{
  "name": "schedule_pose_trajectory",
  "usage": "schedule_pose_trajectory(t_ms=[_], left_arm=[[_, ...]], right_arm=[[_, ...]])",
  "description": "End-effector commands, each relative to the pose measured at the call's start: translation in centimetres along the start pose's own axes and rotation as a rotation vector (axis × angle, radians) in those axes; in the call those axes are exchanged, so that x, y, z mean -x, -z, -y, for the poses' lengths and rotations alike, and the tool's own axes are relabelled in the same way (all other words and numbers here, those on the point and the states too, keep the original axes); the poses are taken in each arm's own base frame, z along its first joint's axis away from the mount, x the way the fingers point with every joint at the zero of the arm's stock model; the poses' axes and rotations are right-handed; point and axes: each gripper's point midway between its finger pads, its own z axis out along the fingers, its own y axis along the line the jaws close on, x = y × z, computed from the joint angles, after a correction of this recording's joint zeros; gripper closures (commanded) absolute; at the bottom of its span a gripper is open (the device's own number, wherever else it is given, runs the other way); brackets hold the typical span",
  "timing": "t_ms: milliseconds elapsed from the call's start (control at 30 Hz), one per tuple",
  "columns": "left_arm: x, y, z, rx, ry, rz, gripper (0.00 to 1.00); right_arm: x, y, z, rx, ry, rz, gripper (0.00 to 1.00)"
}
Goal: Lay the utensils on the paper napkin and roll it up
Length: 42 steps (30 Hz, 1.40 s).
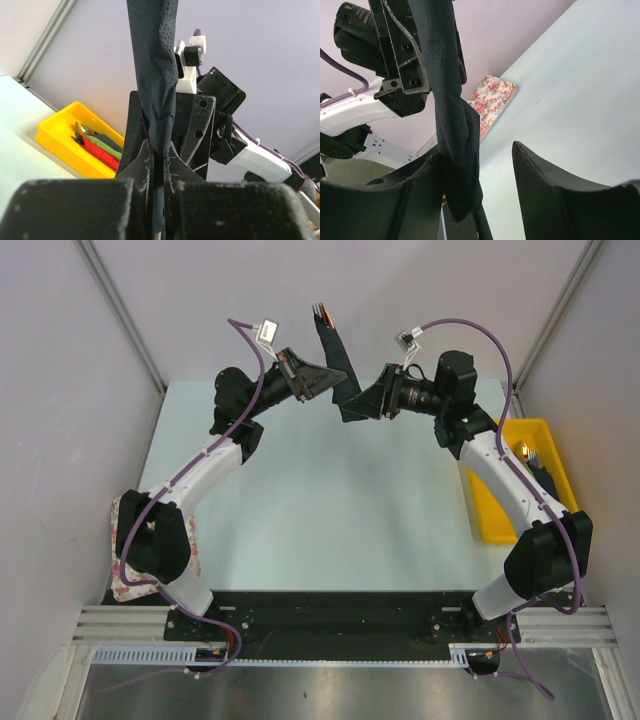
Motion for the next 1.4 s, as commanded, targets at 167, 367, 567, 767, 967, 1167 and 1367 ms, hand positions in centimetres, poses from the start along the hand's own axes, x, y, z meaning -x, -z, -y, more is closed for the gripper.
schedule_pose_trajectory(t_ms=[167, 367, 567, 767, 967, 1167, 1367], left_arm=[[1.8, -0.2, 3.7, -0.095, -0.096, 0.041, 1.00], [1.5, -0.4, 4.0, -0.105, -0.093, 0.038, 1.00], [1.3, -0.2, 3.9, -0.102, -0.093, 0.035, 1.00], [0.6, 0.0, 3.3, -0.094, -0.106, 0.018, 0.78], [-1.1, 0.5, 1.9, -0.080, -0.112, -0.029, 0.41], [-3.2, 1.2, 0.4, -0.046, -0.154, -0.089, 0.21], [-5.3, 2.0, 0.4, -0.022, -0.263, -0.174, 0.18]], right_arm=[[3.3, 0.6, -2.0, 0.026, 0.074, 0.069, 0.42], [2.5, 0.2, -2.1, 0.040, 0.059, 0.046, 0.56], [2.3, 0.4, -2.1, 0.037, 0.064, 0.043, 1.00], [2.3, 1.6, -1.7, 0.018, 0.077, 0.026, 1.00], [1.9, 4.8, -1.2, 0.017, 0.071, -0.024, 1.00], [0.5, 10.4, 0.9, -0.086, -0.005, -0.038, 1.00], [-3.5, 18.1, 5.5, -0.286, -0.085, -0.066, 1.00]])
